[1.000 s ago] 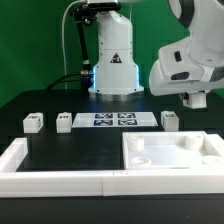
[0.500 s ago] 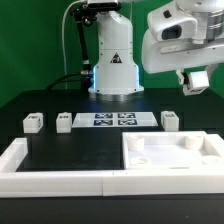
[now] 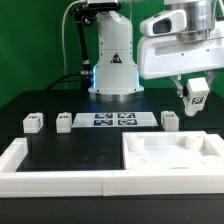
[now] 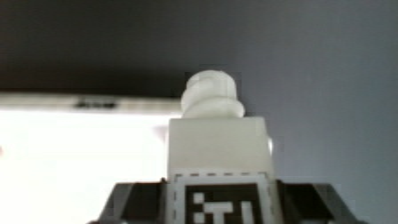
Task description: Assemble square table
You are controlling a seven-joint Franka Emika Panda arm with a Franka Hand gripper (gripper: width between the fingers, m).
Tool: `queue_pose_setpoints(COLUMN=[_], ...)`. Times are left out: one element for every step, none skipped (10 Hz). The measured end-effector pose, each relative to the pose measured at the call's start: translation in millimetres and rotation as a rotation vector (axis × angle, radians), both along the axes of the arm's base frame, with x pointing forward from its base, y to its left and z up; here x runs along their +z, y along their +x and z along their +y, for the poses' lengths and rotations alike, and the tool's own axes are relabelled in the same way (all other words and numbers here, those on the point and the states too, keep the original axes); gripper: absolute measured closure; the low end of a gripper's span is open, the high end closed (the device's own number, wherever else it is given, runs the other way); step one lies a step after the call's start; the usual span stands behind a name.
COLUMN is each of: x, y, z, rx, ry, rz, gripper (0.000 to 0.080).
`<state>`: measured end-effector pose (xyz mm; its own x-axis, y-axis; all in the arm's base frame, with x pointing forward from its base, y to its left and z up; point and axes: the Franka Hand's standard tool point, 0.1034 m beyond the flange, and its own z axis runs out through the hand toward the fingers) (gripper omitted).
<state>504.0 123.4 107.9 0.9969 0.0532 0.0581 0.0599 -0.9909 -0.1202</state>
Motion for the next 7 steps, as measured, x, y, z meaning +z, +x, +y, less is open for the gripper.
queue_pose_setpoints(x=[3.8, 1.7, -0.3, 2.1, -1.4, -2.4, -3.3], y=[13.1, 9.8, 6.7, 10.6, 9.5, 19.7, 31.3], z=[0.6, -0.2, -0.8, -1.0, -0.4, 2.5, 6.1], rx=[-0.009, -0.015, -0.017, -0.023, -0.021, -0.021, -0.02], ry=[0.007, 0.009, 0.009, 0.014, 0.013, 0.019, 0.025], rz=[-0.098, -0.192, -0.231, -0.308, -0.291, -0.299, -0.31], gripper=[0.0511, 0.0511, 0.0511, 0.0511, 0.0511, 0.0511, 0.0511])
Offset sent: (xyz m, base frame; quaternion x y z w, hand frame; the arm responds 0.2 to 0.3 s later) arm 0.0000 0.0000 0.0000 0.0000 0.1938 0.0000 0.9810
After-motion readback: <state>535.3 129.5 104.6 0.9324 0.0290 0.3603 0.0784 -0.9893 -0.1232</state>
